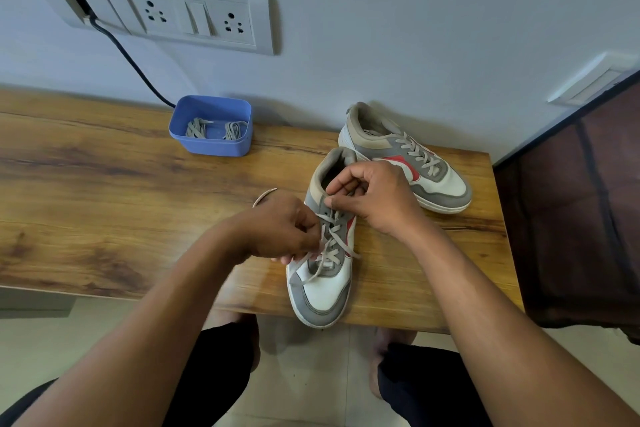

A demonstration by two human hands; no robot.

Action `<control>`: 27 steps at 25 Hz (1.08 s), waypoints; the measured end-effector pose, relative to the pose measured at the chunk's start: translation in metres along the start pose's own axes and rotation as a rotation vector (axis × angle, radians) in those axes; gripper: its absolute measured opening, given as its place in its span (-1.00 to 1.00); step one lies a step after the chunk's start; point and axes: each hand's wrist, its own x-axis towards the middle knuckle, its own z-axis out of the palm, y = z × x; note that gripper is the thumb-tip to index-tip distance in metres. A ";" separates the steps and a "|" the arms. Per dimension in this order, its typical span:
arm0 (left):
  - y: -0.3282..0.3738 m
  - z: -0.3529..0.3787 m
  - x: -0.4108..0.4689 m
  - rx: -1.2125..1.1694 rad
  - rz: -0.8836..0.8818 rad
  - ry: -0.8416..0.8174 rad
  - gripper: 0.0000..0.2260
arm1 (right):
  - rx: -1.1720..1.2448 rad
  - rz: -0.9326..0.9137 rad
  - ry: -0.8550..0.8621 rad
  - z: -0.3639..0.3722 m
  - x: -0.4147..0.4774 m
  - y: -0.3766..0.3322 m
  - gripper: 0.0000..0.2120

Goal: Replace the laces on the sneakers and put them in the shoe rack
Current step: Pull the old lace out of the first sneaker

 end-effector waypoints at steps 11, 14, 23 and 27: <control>-0.004 -0.009 -0.005 -0.030 0.012 -0.074 -0.82 | 0.009 0.000 -0.010 -0.001 -0.002 -0.002 -0.84; -0.005 0.003 0.004 0.074 0.062 0.145 -0.71 | -0.004 0.010 -0.004 0.000 -0.001 -0.001 -0.84; -0.006 -0.001 0.004 0.099 0.069 0.134 -0.73 | -0.010 0.007 -0.005 0.000 -0.001 -0.001 -0.83; -0.006 -0.014 -0.005 -0.002 0.074 -0.067 -0.82 | -0.007 0.002 -0.006 -0.001 -0.002 0.000 -0.83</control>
